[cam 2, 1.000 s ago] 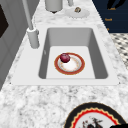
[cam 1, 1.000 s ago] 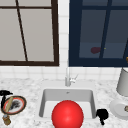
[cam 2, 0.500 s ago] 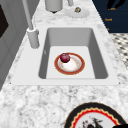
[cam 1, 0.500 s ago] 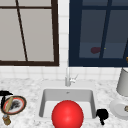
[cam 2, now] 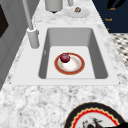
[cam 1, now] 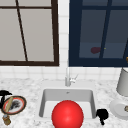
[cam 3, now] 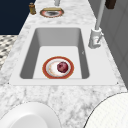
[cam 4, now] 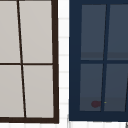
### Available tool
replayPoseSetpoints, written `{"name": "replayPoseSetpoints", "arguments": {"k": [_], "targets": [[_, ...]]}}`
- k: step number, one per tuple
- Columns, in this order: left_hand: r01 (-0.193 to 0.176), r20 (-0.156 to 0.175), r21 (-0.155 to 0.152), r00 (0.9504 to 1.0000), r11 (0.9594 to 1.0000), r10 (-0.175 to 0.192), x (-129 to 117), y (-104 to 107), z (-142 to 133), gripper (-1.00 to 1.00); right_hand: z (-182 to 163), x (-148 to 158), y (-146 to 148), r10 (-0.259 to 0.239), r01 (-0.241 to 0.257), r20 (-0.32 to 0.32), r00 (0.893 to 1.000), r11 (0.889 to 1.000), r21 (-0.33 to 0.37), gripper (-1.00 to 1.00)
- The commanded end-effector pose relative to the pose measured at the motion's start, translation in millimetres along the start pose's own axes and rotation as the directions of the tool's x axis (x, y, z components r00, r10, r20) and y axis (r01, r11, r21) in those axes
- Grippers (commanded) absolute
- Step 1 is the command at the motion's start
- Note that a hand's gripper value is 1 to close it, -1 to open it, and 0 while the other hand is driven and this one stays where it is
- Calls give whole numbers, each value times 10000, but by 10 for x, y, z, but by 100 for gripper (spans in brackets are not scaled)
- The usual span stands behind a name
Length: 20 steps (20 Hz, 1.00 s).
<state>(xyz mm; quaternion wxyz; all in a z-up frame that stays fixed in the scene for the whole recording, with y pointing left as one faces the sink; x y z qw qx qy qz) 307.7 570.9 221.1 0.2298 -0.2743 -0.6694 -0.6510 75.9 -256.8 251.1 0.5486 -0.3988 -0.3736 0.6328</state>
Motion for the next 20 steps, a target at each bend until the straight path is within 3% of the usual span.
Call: {"name": "replayPoseSetpoints", "arguments": {"k": [1,2,3,6,7,8,9,12,16,20], "targets": [[-284,92,-197,9995,9994,286,41,53,-106,-100,0,0,0,0,0,0,10000,10000,0,0],[-16,75,91,10000,10000,15,21,-3,-8,-100,0,0,0,0,0,0,10000,10000,0,0],[2,-123,-97,9999,10000,-3,13,15,-46,-100,0,0,0,0,0,0,10000,10000,0,0],[-28,-26,24,10000,10000,28,-10,40,-29,-100,0,0,0,0,0,0,10000,10000,0,0],[-486,-115,142,9987,9987,487,-44,70,-27,-100,0,0,0,0,0,0,10000,10000,0,0],[-203,-461,693,9987,9974,236,28,8,-103,-100,0,0,0,0,0,0,10000,10000,0,0],[-99,-475,884,9988,9960,141,90,27,-49,-100,0,0,0,0,0,0,10000,10000,0,0],[-27,-265,980,9996,9952,53,229,71,-58,-100,0,0,0,0,0,0,10000,10000,0,0],[111,-390,1039,9992,9945,-71,475,186,-77,-100,0,0,0,0,0,0,10000,10000,0,0],[-109,-370,947,9992,9954,145,644,233,-91,-100,0,0,0,0,0,0,10000,10000,0,0]]}}
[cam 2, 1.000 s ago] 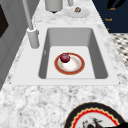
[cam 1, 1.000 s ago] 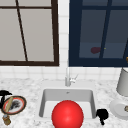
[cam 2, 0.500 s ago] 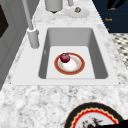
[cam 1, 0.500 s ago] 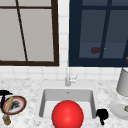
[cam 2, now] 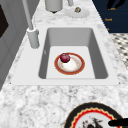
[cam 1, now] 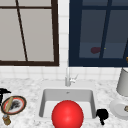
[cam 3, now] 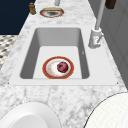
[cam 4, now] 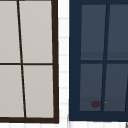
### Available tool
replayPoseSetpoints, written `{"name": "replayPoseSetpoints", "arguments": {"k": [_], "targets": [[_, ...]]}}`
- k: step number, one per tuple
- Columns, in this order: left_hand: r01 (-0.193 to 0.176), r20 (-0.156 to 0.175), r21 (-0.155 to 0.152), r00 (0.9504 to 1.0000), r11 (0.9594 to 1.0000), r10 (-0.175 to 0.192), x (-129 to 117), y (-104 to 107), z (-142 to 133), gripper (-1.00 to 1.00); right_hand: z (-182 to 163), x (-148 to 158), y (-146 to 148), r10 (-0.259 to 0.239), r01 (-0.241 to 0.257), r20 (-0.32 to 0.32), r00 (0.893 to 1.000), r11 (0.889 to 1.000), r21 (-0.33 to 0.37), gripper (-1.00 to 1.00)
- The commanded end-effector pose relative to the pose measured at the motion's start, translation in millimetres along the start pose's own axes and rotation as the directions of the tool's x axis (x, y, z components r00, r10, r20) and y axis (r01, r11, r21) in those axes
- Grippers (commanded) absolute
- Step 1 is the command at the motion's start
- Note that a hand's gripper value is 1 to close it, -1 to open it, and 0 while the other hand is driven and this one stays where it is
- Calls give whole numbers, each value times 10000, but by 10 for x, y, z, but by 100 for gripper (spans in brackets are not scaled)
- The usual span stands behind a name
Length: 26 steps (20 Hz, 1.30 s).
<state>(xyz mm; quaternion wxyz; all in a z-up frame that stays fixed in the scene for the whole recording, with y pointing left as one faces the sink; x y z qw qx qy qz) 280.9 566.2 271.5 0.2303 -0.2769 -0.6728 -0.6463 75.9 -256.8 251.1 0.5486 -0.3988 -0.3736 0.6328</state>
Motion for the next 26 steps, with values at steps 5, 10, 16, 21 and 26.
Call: {"name": "replayPoseSetpoints", "arguments": {"k": [5,10,16,21,26], "targets": [[-31,10,-471,10000,9989,32,143,-140,-229,-100,0,0,0,0,0,0,10000,10000,0,0],[-24,989,-825,9950,9966,105,-73,-253,-199,-100,0,0,0,0,0,0,10000,10000,0,0],[-182,848,-550,9961,9983,228,-414,-512,-189,-100,0,0,0,0,0,0,10000,10000,0,0],[-209,396,-96,9990,9997,212,-851,-659,-265,-100,0,0,0,0,0,0,10000,10000,0,0],[-479,476,-93,9977,9988,483,-1369,-735,-185,-100,0,0,0,0,0,0,10000,10000,0,0]]}}
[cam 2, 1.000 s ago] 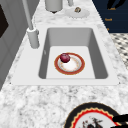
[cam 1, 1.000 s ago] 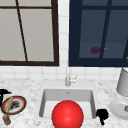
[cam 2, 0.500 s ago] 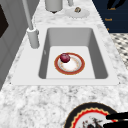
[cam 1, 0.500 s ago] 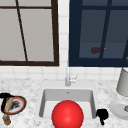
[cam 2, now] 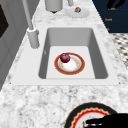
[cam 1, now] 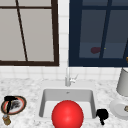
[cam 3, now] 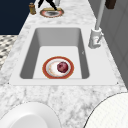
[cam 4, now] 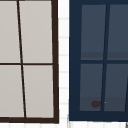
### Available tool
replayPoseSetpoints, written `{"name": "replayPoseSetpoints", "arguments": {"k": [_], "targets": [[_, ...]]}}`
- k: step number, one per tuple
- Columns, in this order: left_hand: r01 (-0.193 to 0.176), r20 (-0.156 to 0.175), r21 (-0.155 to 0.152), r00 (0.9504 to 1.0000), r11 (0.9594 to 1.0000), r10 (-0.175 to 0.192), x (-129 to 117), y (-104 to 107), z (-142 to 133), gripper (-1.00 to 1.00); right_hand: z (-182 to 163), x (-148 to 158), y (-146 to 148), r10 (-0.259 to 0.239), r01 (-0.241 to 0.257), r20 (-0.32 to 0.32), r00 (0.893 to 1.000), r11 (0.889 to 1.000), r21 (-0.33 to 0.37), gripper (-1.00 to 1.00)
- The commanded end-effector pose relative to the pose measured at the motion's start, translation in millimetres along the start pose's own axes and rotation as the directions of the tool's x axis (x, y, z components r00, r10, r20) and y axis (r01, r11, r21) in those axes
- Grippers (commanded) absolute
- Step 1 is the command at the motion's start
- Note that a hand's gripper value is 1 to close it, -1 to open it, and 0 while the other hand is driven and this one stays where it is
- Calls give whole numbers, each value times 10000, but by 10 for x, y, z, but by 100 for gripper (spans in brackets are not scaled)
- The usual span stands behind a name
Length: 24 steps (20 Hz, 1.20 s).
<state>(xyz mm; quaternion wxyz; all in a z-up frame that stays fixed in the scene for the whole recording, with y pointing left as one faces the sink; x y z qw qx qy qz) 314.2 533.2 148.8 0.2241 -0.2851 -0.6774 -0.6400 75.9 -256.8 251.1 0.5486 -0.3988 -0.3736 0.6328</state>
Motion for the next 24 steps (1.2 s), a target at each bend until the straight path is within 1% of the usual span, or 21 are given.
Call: {"name": "replayPoseSetpoints", "arguments": {"k": [1,2,3,4,5,6,7,9,12,13,14,15,16,17,18,19,20,21,22,23,24], "targets": [[-526,321,-141,9981,9985,530,-357,-52,104,-100,0,0,0,0,0,0,10000,10000,0,0],[-583,434,-161,9973,9982,589,-405,-73,123,-100,0,0,0,0,0,0,10000,10000,0,0],[-527,710,-209,9960,9984,541,-371,-79,142,-100,0,0,0,0,0,0,10000,10000,0,0],[-705,853,-78,9938,9975,709,-305,-55,165,-100,0,0,0,0,0,0,10000,10000,0,0],[-552,908,-40,9943,9985,554,-254,26,210,-100,0,0,0,0,0,0,10000,10000,0,0],[-475,1141,-79,9923,9988,481,-243,85,209,-100,0,0,0,0,0,0,10000,10000,0,0],[-277,1466,-64,9888,9996,284,-226,132,208,-100,0,0,0,0,0,0,10000,10000,0,0],[-57,1822,-77,9832,10000,70,-275,186,249,-100,0,0,0,0,0,0,10000,10000,0,0],[-66,1906,-161,9816,9998,96,-308,211,399,-100,0,0,0,0,0,0,10000,10000,0,0],[-70,2011,-179,9795,9998,104,-319,217,435,-100,0,0,0,0,0,0,10000,10000,0,0],[-68,2182,-154,9759,9999,100,-329,224,472,-100,0,0,0,0,0,0,10000,10000,0,0],[-66,2394,-140,9709,9999,98,-343,236,499,-100,0,0,0,0,0,0,10000,10000,0,0],[-71,2709,-169,9625,9998,114,-345,185,503,-100,0,0,0,0,0,0,10000,10000,0,0],[-81,2956,-393,9551,9992,194,-358,204,493,-100,0,0,0,0,0,0,10000,10000,0,0],[-82,3095,-477,9506,9988,226,-369,218,509,-100,0,0,0,0,0,0,10000,10000,0,0],[-83,3151,-468,9488,9989,227,-381,216,531,-100,0,0,0,0,0,0,10000,10000,0,0],[-54,3208,-288,9470,9996,143,-413,164,575,-100,0,0,0,0,0,0,10000,10000,0,0],[118,3142,-59,9493,9999,-94,-423,141,511,-100,0,0,0,0,0,0,10000,10000,0,0],[153,2968,130,9548,9998,-185,-415,147,489,-100,0,0,0,0,0,0,10000,10000,0,0],[171,2808,277,9595,9995,-242,-424,138,467,-100,0,0,0,0,0,0,10000,10000,0,0],[138,2755,310,9610,9994,-218,-430,122,452,-100,0,0,0,0,0,0,10000,10000,0,0]]}}
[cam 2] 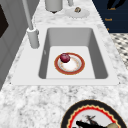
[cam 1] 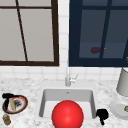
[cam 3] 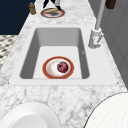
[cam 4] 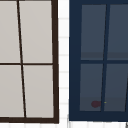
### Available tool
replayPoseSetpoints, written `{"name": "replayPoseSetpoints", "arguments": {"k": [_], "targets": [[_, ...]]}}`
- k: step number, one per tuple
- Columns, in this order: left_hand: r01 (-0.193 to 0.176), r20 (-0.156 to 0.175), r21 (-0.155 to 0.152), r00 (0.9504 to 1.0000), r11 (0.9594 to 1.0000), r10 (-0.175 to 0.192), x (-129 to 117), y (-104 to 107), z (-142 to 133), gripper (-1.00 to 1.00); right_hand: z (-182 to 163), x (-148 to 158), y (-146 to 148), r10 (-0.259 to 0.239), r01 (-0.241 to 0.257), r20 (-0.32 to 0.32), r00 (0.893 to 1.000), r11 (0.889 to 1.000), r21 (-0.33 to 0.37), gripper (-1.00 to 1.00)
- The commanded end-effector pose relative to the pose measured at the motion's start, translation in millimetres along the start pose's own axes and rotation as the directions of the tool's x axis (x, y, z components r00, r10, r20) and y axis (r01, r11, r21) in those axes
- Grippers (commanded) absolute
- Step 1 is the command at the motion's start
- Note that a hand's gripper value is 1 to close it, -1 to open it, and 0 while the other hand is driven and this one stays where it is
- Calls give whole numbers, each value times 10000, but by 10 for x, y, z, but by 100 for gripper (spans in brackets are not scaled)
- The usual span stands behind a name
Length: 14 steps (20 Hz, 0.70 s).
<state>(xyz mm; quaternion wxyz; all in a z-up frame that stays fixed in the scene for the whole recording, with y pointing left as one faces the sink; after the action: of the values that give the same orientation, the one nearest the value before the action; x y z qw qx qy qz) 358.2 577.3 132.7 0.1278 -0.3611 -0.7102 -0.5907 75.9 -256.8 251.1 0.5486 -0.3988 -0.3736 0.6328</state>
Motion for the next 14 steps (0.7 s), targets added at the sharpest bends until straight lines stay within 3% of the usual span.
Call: {"name": "replayPoseSetpoints", "arguments": {"k": [1,4,7,10,12,14], "targets": [[82,10,-23,10000,10000,-82,-34,-80,-67,-100,0,0,0,0,0,0,10000,10000,0,0],[699,131,-359,9975,9969,-695,-47,-119,-194,-100,0,0,0,0,0,0,10000,10000,0,0],[277,189,-280,9995,9992,-272,-92,-131,-117,-100,0,0,0,0,0,0,10000,10000,0,0],[337,846,119,9958,9994,-346,-220,-271,50,-100,0,0,0,0,0,0,10000,10000,0,0],[386,1220,129,9917,9992,-399,-300,-319,161,-100,0,0,0,0,0,0,10000,10000,0,0],[575,1913,151,9797,9982,-593,-369,-338,179,-100,0,0,0,0,0,0,10000,10000,0,0]]}}
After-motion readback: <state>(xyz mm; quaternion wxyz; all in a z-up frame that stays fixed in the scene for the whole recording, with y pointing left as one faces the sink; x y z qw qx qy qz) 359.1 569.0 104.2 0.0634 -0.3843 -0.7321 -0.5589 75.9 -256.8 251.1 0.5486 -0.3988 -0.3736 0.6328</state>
